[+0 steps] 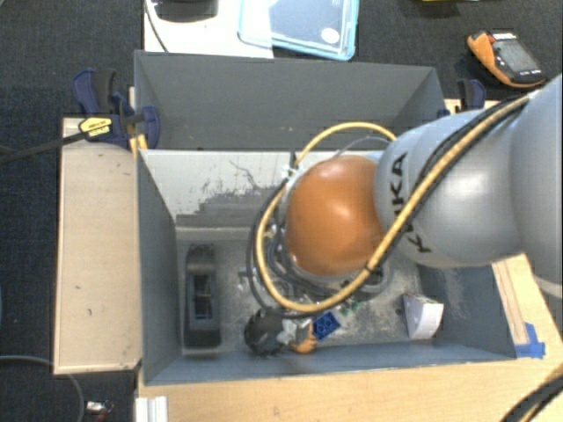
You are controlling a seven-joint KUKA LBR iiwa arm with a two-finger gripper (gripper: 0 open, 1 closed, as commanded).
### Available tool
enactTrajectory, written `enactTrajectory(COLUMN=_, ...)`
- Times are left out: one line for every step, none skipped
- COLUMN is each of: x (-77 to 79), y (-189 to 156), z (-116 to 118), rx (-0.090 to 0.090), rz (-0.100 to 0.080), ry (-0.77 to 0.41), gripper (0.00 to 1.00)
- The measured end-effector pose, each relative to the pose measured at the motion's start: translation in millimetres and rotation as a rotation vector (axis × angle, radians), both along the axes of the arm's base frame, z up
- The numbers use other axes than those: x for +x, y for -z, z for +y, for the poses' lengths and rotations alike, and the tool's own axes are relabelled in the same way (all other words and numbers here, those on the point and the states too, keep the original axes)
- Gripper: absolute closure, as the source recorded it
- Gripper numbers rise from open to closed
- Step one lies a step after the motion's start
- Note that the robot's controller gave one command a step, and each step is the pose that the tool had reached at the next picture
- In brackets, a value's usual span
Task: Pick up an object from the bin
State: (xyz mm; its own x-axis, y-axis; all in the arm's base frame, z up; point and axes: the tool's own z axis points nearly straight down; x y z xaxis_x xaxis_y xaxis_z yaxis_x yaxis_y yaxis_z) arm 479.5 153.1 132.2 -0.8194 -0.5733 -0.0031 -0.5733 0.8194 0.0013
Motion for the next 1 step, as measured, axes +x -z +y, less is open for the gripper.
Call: enactTrajectory(x=18.7, y=61.7, z=-7.8, rx=0.0, rz=-0.008, ry=-0.096, gripper=0.0)
